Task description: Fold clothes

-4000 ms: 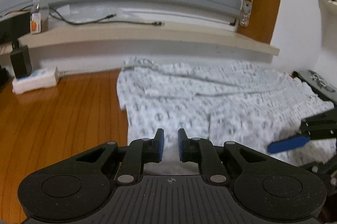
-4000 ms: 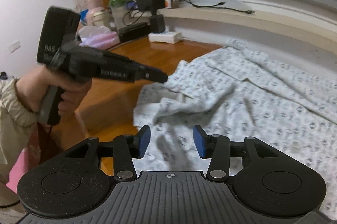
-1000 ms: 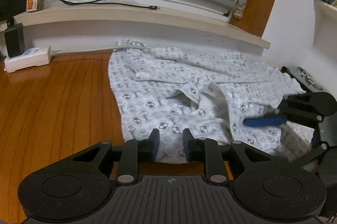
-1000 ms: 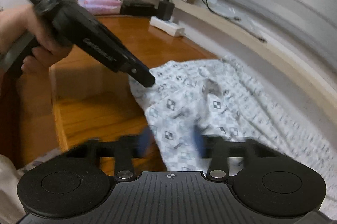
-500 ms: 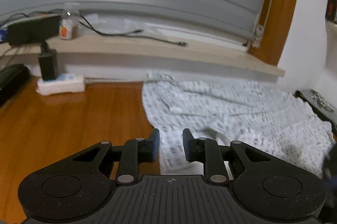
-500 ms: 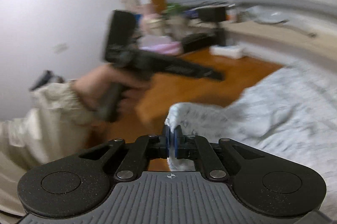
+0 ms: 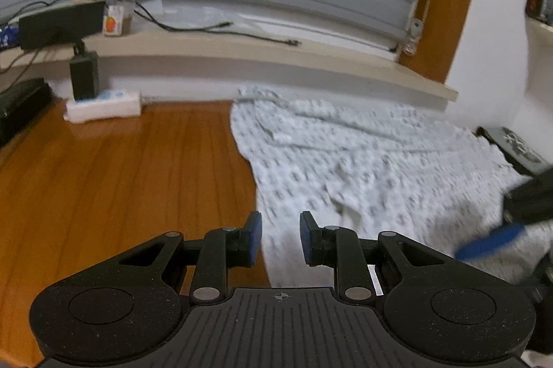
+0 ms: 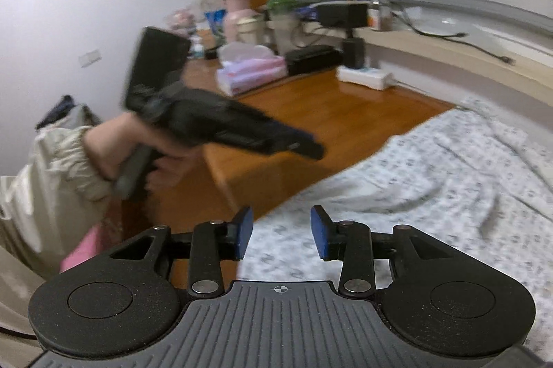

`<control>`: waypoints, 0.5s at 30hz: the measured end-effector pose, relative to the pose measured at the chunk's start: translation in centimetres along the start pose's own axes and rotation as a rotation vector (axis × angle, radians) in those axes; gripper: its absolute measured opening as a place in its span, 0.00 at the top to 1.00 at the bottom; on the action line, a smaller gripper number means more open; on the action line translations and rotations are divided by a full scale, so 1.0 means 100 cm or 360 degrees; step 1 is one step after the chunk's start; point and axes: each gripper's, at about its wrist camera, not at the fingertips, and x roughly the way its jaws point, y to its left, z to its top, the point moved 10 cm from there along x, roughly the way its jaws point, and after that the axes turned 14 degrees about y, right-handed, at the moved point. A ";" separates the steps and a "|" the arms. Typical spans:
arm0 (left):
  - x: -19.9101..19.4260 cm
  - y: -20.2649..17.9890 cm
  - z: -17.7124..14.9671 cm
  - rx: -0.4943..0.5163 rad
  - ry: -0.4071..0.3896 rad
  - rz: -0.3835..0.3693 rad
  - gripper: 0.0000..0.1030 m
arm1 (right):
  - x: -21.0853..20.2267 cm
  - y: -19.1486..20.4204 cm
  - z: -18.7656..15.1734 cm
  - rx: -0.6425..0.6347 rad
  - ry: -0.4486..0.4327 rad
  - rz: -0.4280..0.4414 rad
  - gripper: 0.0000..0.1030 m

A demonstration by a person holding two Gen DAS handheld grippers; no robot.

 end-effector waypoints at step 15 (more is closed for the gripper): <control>0.044 -0.045 0.015 0.0089 0.0014 -0.0117 0.42 | -0.013 -0.065 -0.023 0.0128 -0.0019 -0.0275 0.58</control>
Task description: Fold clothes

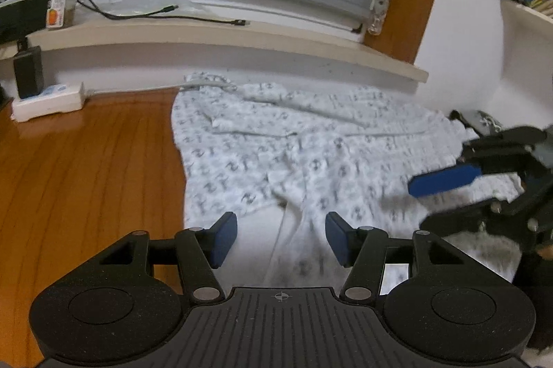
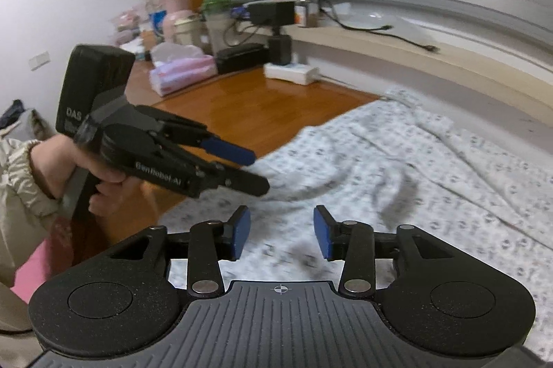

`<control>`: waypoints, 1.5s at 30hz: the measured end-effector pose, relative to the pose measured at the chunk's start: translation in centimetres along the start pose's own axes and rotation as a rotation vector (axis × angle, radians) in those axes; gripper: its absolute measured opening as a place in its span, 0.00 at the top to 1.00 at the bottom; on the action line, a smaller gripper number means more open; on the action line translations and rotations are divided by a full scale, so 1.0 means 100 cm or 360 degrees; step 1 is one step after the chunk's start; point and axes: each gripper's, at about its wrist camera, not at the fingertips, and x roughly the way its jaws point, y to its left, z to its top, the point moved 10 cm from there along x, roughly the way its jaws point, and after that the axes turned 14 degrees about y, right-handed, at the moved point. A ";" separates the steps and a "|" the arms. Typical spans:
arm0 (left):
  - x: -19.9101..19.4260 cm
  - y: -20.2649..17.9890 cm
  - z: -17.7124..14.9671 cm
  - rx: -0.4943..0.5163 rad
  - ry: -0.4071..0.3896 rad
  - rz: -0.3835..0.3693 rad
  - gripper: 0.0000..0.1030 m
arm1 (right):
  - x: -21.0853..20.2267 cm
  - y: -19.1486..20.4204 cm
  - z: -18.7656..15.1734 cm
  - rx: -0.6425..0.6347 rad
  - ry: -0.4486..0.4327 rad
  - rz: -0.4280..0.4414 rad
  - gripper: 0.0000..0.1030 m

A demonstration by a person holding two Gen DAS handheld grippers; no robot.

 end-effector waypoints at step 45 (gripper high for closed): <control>0.051 -0.075 0.032 0.0366 0.0019 -0.0004 0.28 | -0.184 -0.273 -0.274 0.1021 -0.0100 -0.1058 0.41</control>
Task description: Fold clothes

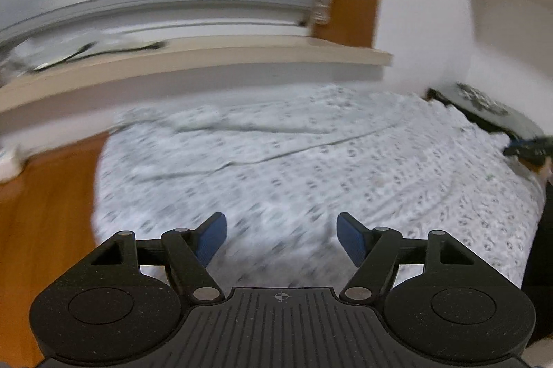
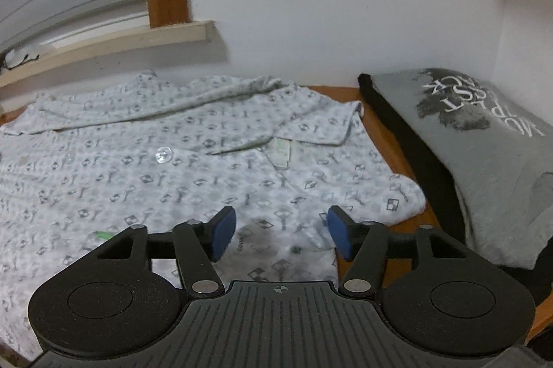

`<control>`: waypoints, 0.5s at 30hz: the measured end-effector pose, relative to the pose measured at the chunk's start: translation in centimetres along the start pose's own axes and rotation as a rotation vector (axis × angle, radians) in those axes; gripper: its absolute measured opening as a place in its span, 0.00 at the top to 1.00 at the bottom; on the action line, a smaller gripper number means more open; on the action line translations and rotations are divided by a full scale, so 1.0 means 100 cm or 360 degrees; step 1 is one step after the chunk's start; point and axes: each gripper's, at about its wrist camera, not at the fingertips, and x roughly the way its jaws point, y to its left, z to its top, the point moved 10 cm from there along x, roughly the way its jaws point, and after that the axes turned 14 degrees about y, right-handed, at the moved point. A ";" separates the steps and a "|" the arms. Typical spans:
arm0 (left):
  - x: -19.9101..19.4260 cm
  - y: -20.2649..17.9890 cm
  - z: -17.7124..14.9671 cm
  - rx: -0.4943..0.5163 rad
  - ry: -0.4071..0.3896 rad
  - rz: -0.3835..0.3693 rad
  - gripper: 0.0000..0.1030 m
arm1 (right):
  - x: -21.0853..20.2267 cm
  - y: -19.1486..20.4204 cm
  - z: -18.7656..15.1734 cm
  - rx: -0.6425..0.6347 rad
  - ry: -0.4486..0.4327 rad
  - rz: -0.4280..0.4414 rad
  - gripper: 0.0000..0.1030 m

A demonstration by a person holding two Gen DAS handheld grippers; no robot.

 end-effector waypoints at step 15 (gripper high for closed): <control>0.027 0.015 0.027 0.0050 0.0037 0.0187 0.84 | 0.008 -0.016 0.008 0.0048 -0.0054 -0.0170 0.61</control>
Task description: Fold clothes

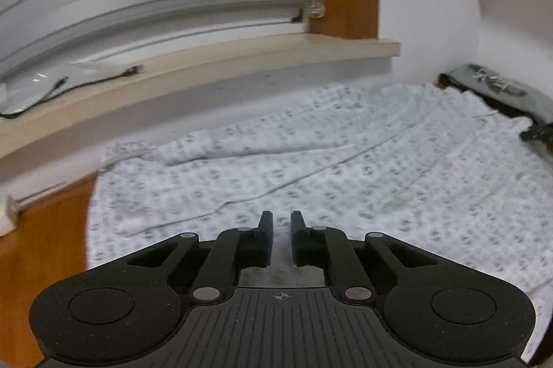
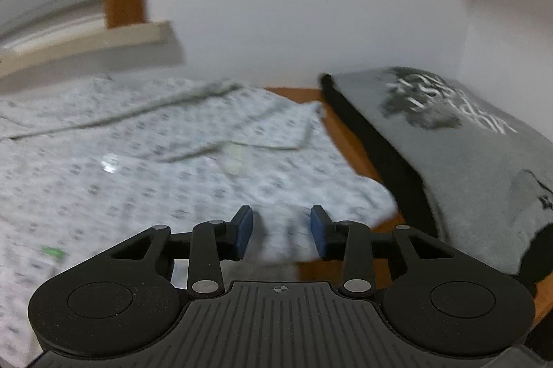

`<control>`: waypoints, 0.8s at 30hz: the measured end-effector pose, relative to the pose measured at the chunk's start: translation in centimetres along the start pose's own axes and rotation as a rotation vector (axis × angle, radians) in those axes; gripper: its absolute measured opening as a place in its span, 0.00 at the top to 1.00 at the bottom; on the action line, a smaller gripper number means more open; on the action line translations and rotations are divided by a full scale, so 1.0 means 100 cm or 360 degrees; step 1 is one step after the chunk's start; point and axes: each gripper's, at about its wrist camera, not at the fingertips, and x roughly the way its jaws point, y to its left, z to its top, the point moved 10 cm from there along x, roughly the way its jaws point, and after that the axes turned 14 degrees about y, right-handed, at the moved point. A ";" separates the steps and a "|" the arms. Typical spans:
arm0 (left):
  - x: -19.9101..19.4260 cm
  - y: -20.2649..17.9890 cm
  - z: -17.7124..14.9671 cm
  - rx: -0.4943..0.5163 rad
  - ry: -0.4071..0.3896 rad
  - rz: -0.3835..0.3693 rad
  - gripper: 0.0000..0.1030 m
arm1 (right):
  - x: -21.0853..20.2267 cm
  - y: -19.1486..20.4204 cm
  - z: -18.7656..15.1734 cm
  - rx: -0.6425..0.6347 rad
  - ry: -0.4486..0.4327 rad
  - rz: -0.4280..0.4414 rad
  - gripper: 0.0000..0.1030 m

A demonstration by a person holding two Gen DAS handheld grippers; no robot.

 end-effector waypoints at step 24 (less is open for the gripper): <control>0.009 0.067 -0.043 -0.0187 0.0033 0.0015 0.32 | -0.145 0.424 -0.070 -0.1469 0.0008 0.1150 0.61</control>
